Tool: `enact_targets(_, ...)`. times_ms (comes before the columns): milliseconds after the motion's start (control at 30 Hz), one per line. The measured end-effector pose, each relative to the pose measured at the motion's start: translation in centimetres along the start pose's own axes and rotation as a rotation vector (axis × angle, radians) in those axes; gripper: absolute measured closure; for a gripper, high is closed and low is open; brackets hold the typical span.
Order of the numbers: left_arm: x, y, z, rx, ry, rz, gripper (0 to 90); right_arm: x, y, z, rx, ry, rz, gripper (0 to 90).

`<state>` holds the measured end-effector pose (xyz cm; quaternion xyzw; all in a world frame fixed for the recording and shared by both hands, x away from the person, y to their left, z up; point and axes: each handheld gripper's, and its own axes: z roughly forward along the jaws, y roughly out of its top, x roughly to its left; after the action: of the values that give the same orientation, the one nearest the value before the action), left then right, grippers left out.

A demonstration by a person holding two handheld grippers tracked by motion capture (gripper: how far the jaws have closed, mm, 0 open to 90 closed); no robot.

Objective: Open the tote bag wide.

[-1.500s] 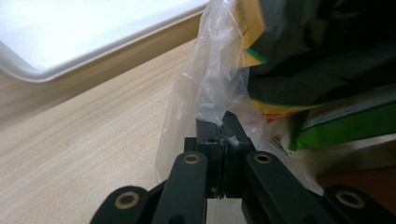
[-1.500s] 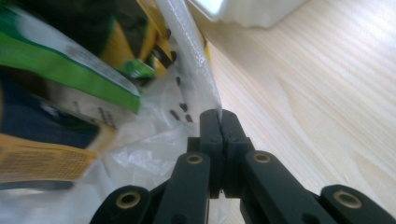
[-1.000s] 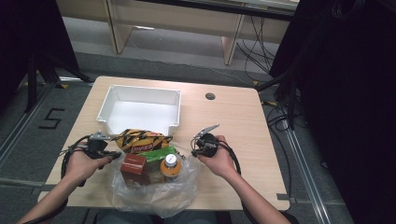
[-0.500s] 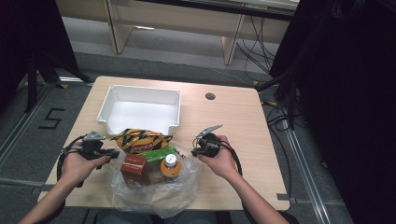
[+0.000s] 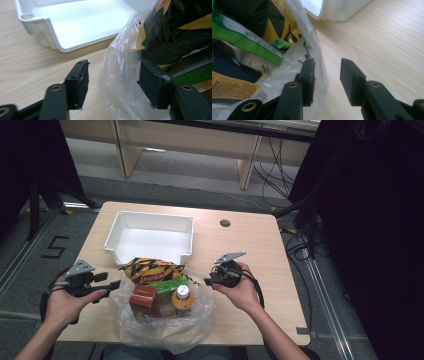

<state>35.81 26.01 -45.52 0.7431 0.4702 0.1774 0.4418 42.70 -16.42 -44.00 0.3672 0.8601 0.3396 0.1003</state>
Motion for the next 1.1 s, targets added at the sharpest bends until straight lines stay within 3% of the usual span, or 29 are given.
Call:
enact_targets(33, 0.0, -0.1, -0.4, -0.015, -0.007, -0.003, 39.4, 0.1, 0.1, -0.4, 0.001, 0.038, 0.0, 62.9)
enact_targets(67, 0.0, -0.1, -0.6, -0.022, -0.009, -0.006, 38.9, 0.0, 0.1, -0.6, -0.024, 0.032, -0.007, 61.5)
enact_targets(100, 0.0, -0.1, -0.8, -0.033, -0.01, 0.017, 38.6, -0.1, 0.1, -1.0, -0.02, 0.028, -0.01, 60.3)
enact_targets(167, 0.0, -0.3, -1.3, -0.051, -0.016, 0.023, 38.0, 0.0, 0.1, -1.2, -0.081, 0.037, -0.018, 57.6)
enact_targets(200, -0.1, -0.4, -1.4, -0.055, -0.018, 0.016, 38.2, 0.1, 0.1, -1.9, -0.061, 0.05, -0.012, 56.9)
enact_targets(233, -0.1, -0.4, -1.7, -0.068, -0.025, 0.016, 38.2, 0.1, 0.1, -1.9, -0.099, 0.043, -0.022, 56.2)
enact_targets(300, -0.1, -0.5, -1.8, -0.076, -0.027, 0.011, 38.4, 0.1, 0.2, -2.7, -0.11, 0.06, -0.017, 55.2)
enact_targets(400, -0.1, -0.2, -2.3, -0.131, -0.042, 0.047, 39.9, 0.3, 0.2, -3.5, -0.143, 0.071, 0.0, 55.1)
enact_targets(567, -0.4, 0.1, -2.8, -0.188, -0.066, 0.079, 43.2, 0.1, -0.2, -4.4, -0.212, 0.033, 0.002, 53.1)
enact_targets(700, -0.4, 0.1, -2.7, -0.212, -0.069, 0.085, 44.1, -0.4, -0.9, -4.7, -0.211, 0.025, 0.0, 60.4)
enact_targets(767, -0.6, 0.1, -2.7, -0.229, -0.076, 0.054, 45.3, -0.6, -1.2, -4.8, -0.216, 0.019, 0.004, 63.3)
enact_targets(833, -0.6, 0.1, -2.8, -0.232, -0.06, 0.057, 45.6, -0.7, -1.3, -4.9, -0.226, 0.0, -0.005, 66.0)
enact_targets(1100, -1.0, -0.2, -2.9, -0.235, -0.022, 0.013, 44.6, -0.6, -1.6, -4.9, -0.225, 0.004, -0.006, 67.5)
